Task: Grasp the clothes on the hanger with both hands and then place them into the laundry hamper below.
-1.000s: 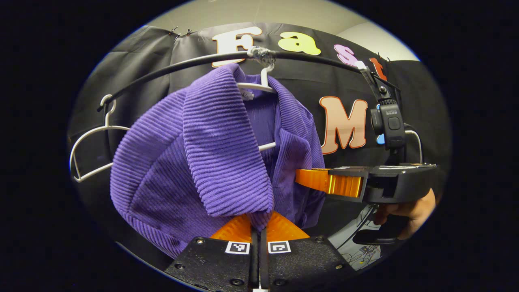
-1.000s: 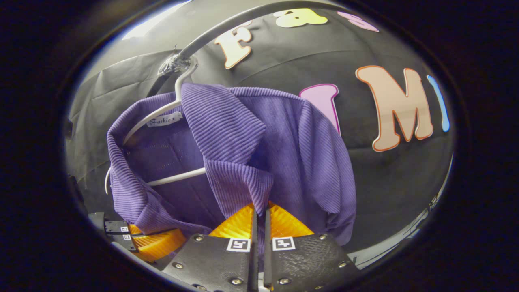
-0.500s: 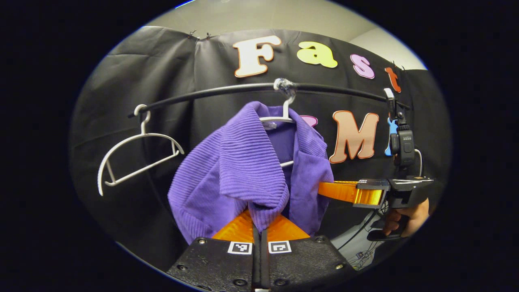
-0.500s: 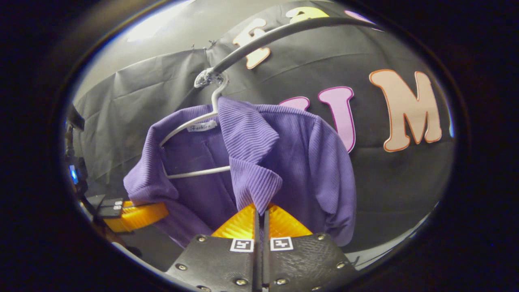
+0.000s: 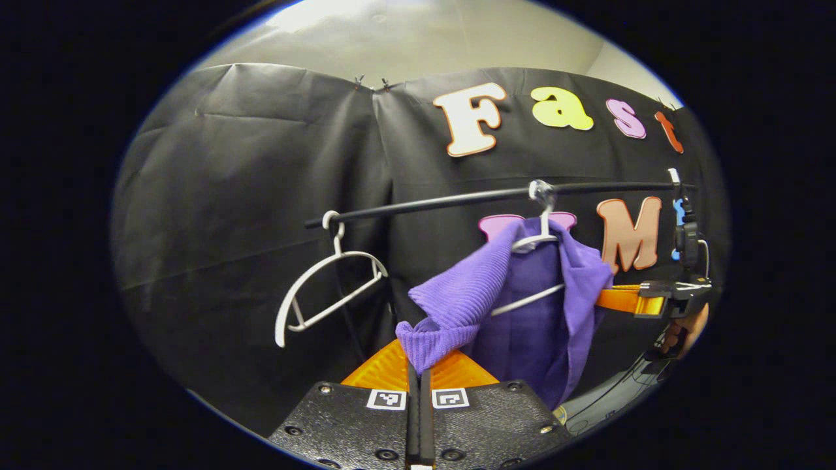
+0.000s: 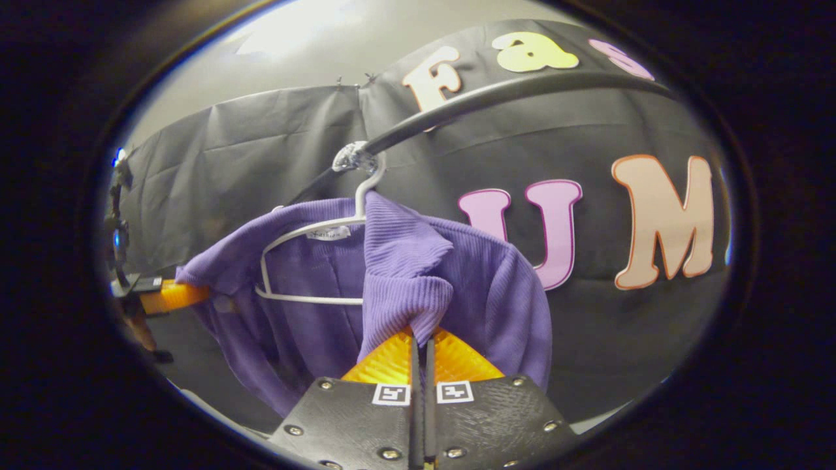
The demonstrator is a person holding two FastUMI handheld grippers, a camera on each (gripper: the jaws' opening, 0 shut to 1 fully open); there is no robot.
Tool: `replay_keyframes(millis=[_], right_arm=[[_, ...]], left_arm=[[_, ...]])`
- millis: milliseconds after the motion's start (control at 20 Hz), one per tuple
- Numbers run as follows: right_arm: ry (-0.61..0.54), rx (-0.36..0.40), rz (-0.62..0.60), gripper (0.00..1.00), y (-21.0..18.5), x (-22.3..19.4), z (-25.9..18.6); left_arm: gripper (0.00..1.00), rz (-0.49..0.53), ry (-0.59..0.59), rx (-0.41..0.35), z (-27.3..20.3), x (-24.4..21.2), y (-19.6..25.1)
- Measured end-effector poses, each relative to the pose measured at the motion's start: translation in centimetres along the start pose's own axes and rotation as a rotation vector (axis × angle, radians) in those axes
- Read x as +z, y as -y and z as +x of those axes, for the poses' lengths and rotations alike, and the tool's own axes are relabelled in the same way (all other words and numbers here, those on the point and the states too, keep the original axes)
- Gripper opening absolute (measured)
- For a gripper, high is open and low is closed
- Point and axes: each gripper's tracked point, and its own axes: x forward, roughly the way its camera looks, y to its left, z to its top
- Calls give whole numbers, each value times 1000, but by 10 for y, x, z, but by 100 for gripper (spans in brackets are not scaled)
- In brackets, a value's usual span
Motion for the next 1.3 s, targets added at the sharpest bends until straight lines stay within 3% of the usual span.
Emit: replay_keyframes(millis=[150, 350, 500, 1000, 1300], right_arm=[[61, -37, -14, 0, 9, 21, -8], [140, -191, -78, 1, 49, 50, -7], [171, -293, -177, 0, 80, 64, 3], [356, -580, -259, 0, 138, 112, 26], [369, -639, -235, 0, 170, 104, 53]], left_arm=[[0, 18, 37, 22, 11, 20, -16], [1, 90, 94, 44, 42, 46, -37], [0, 104, 109, 30, 68, 57, -41], [1, 108, 237, -36, 152, 98, -31], [1, 150, 280, -114, 189, 98, -13]])
